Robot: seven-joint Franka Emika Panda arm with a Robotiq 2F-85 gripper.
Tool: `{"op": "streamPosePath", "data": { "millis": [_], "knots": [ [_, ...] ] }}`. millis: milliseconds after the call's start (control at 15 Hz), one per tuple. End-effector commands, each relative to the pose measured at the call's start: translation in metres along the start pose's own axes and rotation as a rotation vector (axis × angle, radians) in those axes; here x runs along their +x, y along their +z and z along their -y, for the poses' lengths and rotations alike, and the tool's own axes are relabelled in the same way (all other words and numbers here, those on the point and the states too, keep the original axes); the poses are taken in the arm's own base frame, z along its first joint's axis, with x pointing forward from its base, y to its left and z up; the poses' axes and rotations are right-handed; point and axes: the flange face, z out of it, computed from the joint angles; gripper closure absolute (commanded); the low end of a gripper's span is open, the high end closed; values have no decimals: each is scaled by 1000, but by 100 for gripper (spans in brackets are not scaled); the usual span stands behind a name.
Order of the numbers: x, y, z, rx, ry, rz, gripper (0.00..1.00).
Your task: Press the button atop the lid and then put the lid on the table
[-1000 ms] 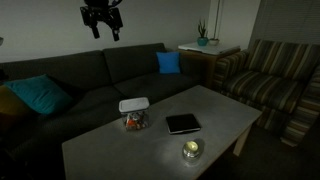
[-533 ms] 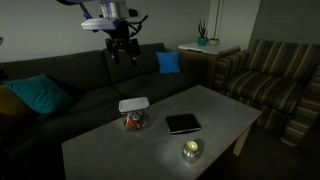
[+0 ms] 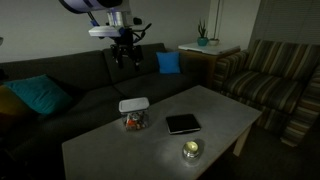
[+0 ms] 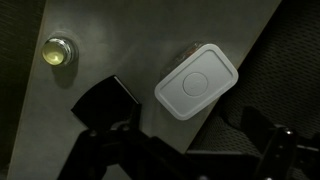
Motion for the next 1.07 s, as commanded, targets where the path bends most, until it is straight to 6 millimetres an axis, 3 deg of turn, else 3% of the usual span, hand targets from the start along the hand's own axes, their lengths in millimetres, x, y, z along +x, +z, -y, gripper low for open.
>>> {"op": "streamPosePath", "data": {
  "millis": [0,467,933,1000],
  "knots": [
    [0,4,1,1,-8,6,0],
    [2,45,9,18,-18,59,0],
    [1,98,30,31,-47,84,0],
    [2,106,34,36,-48,87,20]
  ]
}}
